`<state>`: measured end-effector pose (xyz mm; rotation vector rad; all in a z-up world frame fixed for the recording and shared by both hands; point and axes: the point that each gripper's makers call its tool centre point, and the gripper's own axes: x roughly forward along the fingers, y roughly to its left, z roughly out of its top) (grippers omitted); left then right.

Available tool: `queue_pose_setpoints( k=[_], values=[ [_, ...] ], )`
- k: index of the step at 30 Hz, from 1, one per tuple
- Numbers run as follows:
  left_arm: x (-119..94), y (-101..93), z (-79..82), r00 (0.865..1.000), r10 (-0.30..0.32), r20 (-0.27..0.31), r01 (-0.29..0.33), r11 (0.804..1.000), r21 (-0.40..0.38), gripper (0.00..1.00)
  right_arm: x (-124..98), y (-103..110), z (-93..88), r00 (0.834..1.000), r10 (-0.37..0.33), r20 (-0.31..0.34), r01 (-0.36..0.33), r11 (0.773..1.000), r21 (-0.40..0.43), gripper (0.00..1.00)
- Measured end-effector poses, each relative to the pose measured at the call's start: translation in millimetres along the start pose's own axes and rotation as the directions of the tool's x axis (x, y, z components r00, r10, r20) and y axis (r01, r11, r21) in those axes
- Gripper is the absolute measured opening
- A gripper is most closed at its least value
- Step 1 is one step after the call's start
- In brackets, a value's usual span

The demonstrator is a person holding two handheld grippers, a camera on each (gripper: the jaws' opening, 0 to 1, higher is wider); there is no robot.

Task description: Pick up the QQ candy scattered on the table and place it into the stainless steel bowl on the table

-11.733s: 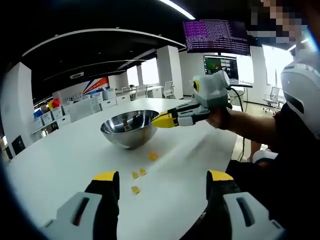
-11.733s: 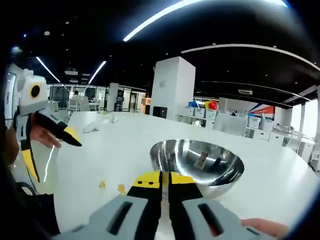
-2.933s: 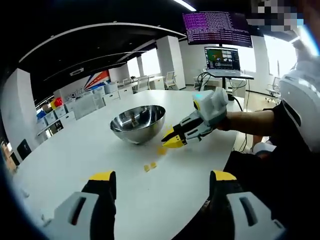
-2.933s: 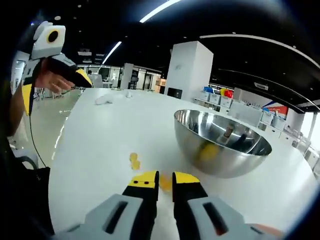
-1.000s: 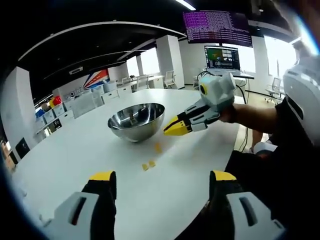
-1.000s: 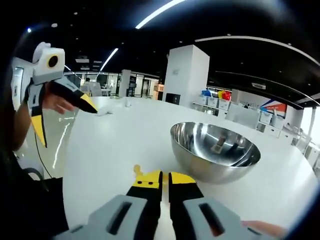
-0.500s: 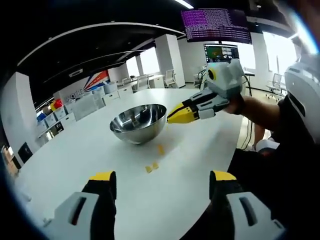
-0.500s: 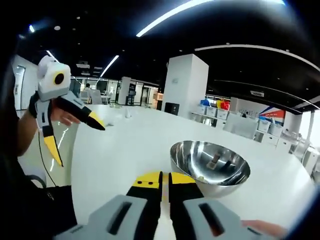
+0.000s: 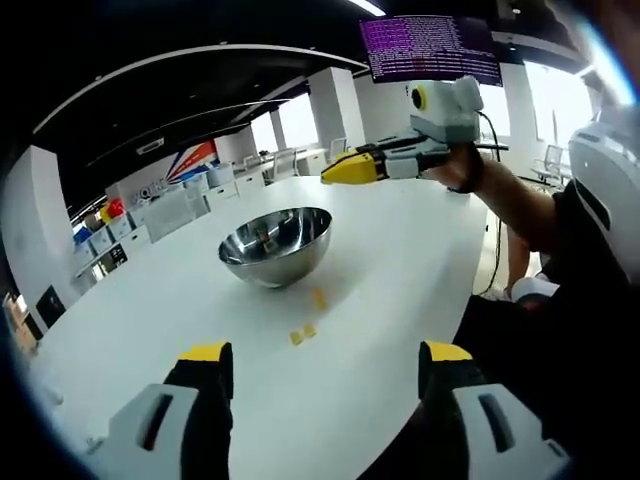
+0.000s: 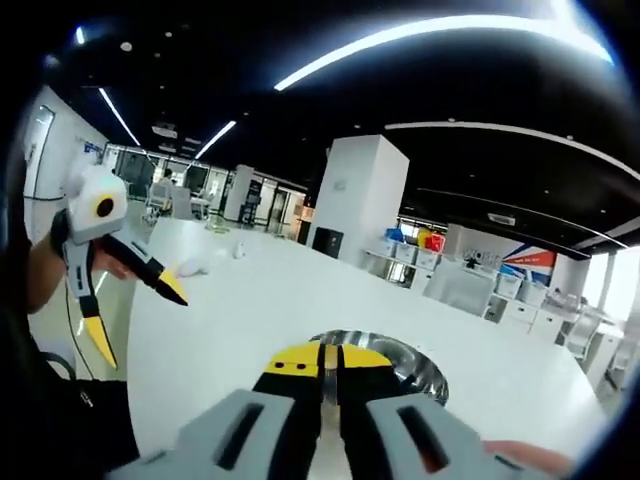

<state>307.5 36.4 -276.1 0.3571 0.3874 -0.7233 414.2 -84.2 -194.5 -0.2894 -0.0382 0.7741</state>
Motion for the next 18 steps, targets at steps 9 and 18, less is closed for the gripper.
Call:
queue_pose_setpoints(
  k=[9, 18],
  values=[
    [0, -1.1, -0.2, 1.000, -0.001, 0.002, 0.001, 1.000, 0.001, 0.75, 25, -33, -8.2, 0.998, -0.046, -0.042, 0.046, 0.999, -0.007, 0.03],
    [0, 1.5, -1.6, 1.000, 0.006, -0.003, -0.006, 1.000, -0.003, 0.75, 57, -58, -45.0, 0.989, -0.061, -0.132, 0.065, 0.998, 0.022, 0.03]
  ],
)
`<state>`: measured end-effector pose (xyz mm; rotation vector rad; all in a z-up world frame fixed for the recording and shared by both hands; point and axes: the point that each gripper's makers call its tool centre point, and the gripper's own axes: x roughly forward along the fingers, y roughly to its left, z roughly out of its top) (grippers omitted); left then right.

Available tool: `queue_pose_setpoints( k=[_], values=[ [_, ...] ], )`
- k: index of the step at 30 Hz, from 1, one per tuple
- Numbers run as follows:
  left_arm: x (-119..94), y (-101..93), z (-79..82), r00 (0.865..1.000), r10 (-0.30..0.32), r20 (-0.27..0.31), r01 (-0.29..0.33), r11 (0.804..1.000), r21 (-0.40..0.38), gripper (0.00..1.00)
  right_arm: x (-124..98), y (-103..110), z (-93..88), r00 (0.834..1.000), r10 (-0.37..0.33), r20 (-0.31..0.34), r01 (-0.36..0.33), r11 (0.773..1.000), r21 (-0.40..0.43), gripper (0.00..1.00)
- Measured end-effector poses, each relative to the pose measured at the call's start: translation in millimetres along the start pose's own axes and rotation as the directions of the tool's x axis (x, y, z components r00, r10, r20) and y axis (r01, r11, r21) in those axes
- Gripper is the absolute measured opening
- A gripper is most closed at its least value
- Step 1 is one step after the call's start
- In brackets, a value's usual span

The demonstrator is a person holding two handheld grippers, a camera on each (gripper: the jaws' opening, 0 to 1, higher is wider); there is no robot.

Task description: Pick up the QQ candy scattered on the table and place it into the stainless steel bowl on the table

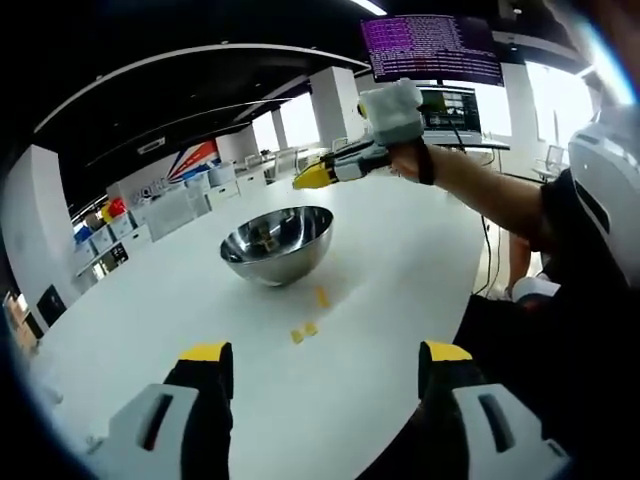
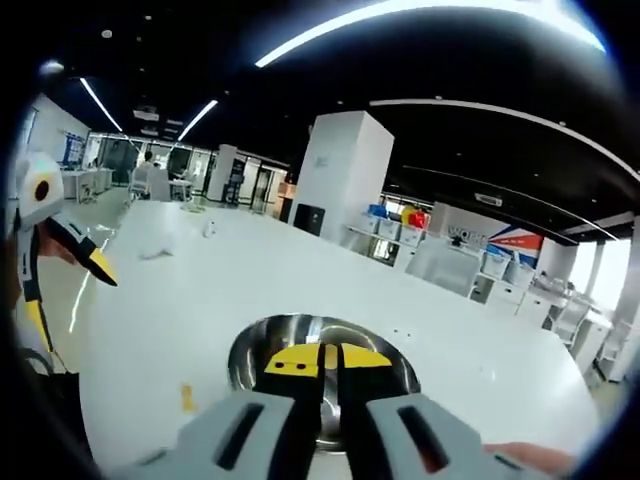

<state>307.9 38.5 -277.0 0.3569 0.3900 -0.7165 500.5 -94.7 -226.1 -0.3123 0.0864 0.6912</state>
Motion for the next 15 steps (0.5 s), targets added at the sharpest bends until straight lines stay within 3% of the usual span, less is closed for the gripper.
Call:
queue_pose_setpoints(
  k=[15],
  values=[
    [2, -2.3, 0.1, 1.000, -0.006, -0.003, 0.006, 1.000, 0.000, 0.75, 32, 6, -55.7, 0.989, 0.023, -0.145, -0.021, 1.000, 0.016, 0.03]
  ],
)
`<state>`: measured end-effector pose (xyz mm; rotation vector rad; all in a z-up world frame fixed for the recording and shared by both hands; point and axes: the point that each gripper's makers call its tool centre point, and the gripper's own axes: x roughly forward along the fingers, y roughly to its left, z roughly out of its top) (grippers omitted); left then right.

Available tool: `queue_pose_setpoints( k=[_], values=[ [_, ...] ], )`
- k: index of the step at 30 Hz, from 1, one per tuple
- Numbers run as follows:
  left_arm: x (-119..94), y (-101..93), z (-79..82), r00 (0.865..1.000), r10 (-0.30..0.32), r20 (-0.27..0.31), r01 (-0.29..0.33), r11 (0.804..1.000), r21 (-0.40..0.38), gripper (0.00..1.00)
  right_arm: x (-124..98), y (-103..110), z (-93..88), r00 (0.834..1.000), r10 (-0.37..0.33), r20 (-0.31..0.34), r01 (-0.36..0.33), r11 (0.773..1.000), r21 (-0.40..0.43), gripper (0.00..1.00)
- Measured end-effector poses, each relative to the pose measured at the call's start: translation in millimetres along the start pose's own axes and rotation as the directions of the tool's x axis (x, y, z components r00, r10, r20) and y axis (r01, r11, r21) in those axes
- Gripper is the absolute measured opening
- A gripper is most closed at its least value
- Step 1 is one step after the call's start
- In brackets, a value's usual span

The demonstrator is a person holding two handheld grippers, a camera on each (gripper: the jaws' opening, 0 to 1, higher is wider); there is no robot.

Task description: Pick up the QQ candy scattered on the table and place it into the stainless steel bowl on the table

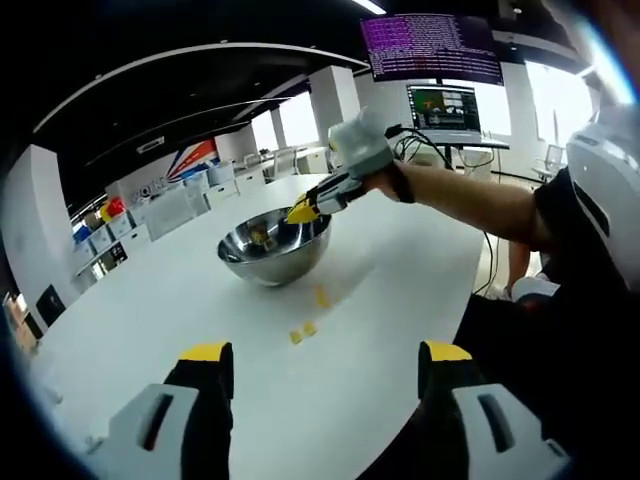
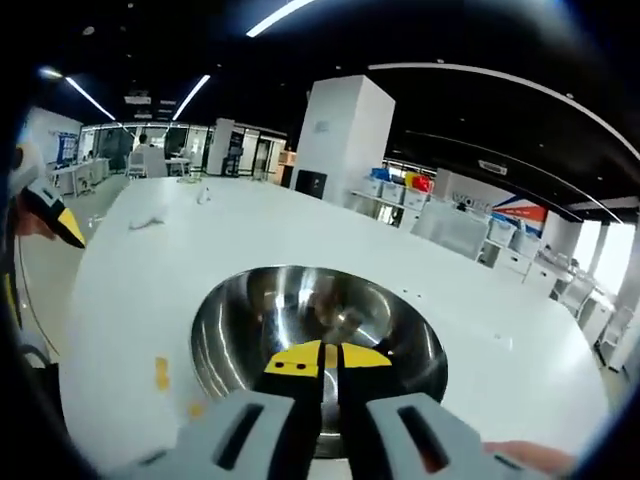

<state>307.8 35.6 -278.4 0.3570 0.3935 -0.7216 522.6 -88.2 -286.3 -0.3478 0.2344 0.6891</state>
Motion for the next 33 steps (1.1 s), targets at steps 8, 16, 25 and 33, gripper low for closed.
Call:
queue_pose_setpoints(
  k=[8, 16, 25, 33],
  values=[
    [0, -0.8, -1.0, 1.000, -0.002, 0.003, 0.002, 1.000, -0.005, 0.75, 3, 4, -11.9, 1.000, 0.009, -0.029, -0.009, 1.000, 0.003, 0.03],
    [-1, -1.0, -1.1, 1.000, -0.002, 0.004, 0.002, 1.000, -0.003, 0.75, 2, 3, -12.6, 1.000, -0.001, -0.024, 0.001, 1.000, 0.003, 0.04],
    [-2, -1.6, -0.5, 1.000, -0.003, 0.004, 0.003, 1.000, 0.000, 0.75, 0, -3, -2.2, 0.999, -0.017, 0.050, 0.016, 1.000, 0.021, 0.32],
    [-2, -1.8, 0.6, 1.000, -0.002, 0.005, 0.002, 1.000, 0.001, 0.75, -4, -8, 4.4, 0.997, -0.034, 0.072, 0.031, 0.999, 0.039, 0.29]
  ],
)
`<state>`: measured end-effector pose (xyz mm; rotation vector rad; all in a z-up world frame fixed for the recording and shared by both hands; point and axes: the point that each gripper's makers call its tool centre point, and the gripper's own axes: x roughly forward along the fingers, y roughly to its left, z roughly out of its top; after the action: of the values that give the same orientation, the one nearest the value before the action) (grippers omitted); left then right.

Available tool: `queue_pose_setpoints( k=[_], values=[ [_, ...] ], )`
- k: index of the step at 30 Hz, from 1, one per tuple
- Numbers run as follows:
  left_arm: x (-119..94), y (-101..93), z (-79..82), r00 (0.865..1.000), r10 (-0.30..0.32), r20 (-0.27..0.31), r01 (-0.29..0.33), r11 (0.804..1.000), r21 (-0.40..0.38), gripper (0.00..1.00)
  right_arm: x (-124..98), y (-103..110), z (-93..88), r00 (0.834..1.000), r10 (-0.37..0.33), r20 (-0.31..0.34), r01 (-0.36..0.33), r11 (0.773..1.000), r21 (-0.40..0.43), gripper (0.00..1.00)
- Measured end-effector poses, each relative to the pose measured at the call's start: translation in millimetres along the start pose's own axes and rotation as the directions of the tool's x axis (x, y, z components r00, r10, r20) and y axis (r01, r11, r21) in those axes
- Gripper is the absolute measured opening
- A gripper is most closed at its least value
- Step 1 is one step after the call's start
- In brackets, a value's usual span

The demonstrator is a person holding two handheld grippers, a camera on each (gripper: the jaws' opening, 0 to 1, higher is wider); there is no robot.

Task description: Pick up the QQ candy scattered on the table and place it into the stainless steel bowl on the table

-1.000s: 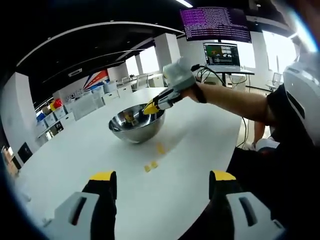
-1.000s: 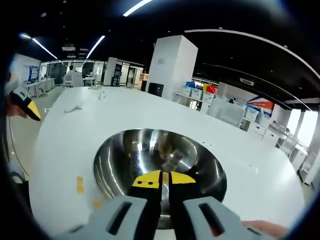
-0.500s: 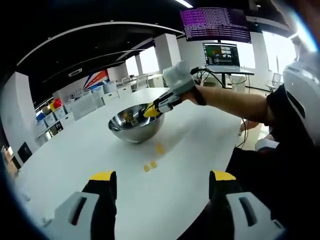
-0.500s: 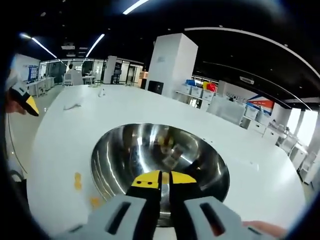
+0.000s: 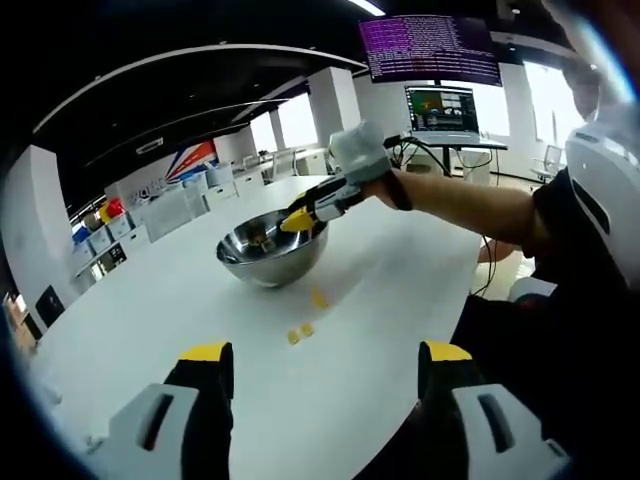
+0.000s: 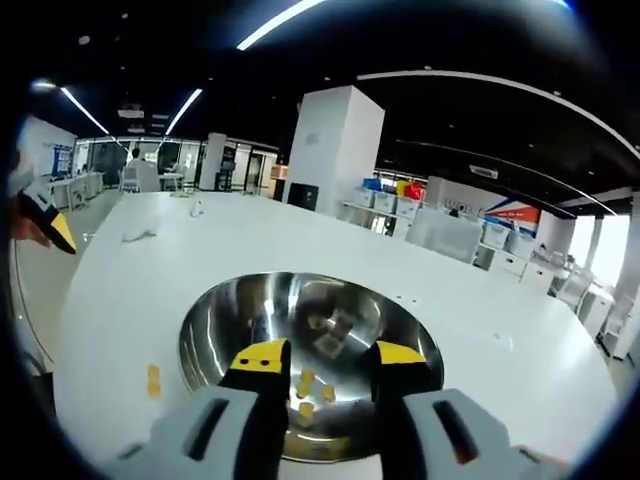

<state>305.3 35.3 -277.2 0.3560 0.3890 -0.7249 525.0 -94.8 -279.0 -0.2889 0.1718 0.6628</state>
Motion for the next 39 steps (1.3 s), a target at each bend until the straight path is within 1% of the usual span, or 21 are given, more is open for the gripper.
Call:
queue_pose_setpoints(
  k=[6, 10, 12, 16, 20, 24, 26, 30, 33, 35, 37, 39],
  values=[
    [0, -0.3, 0.9, 1.000, 0.000, 0.003, 0.000, 1.000, 0.000, 0.75, -3, 1, -2.7, 1.000, -0.003, -0.003, 0.003, 1.000, -0.006, 0.29],
    [0, -0.8, -0.5, 1.000, -0.001, 0.000, 0.001, 1.000, -0.001, 0.75, -6, 0, 5.9, 1.000, -0.005, 0.019, 0.005, 1.000, -0.001, 0.29],
    [0, -0.9, -0.9, 1.000, -0.002, -0.001, 0.002, 1.000, -0.002, 0.75, -13, 2, 11.3, 0.999, -0.006, 0.038, 0.006, 1.000, -0.003, 0.29],
    [0, -0.7, -0.7, 1.000, -0.001, 0.000, 0.001, 1.000, -0.002, 0.75, -23, 3, 36.0, 0.994, -0.001, 0.107, 0.002, 1.000, -0.012, 0.29],
    [1, -1.5, 0.0, 1.000, -0.004, 0.002, 0.004, 1.000, 0.000, 0.75, -38, 8, 59.9, 0.987, 0.009, 0.161, -0.004, 1.000, -0.029, 0.29],
    [1, -1.6, -0.4, 1.000, -0.004, 0.002, 0.004, 1.000, -0.003, 0.75, -56, 17, 83.8, 0.975, 0.022, 0.219, -0.011, 0.999, -0.049, 0.29],
    [1, -1.7, -0.6, 1.000, -0.003, 0.002, 0.003, 1.000, -0.003, 0.75, -67, 26, 96.9, 0.967, 0.038, 0.253, -0.022, 0.998, -0.063, 0.29],
    [0, -2.4, 0.1, 1.000, -0.002, 0.005, 0.002, 1.000, -0.003, 0.75, -84, 44, 113.0, 0.952, 0.079, 0.295, -0.055, 0.995, -0.088, 0.29],
    [-1, -2.8, -0.1, 1.000, 0.000, 0.004, 0.000, 1.000, -0.001, 0.75, -94, 57, 117.1, 0.944, 0.104, 0.313, -0.075, 0.992, -0.103, 0.29],
    [-2, -2.7, -0.2, 1.000, 0.003, 0.004, -0.003, 1.000, -0.003, 0.75, -98, 65, 115.2, 0.942, 0.122, 0.313, -0.090, 0.989, -0.115, 0.29],
    [-3, -2.6, -0.1, 1.000, 0.005, 0.006, -0.005, 1.000, -0.003, 0.75, -100, 77, 109.8, 0.940, 0.147, 0.309, -0.115, 0.986, -0.120, 0.29],
    [-4, -2.5, -0.6, 1.000, 0.007, 0.005, -0.007, 1.000, -0.003, 0.75, -98, 89, 98.7, 0.942, 0.181, 0.282, -0.151, 0.981, -0.126, 0.27]
  ],
)
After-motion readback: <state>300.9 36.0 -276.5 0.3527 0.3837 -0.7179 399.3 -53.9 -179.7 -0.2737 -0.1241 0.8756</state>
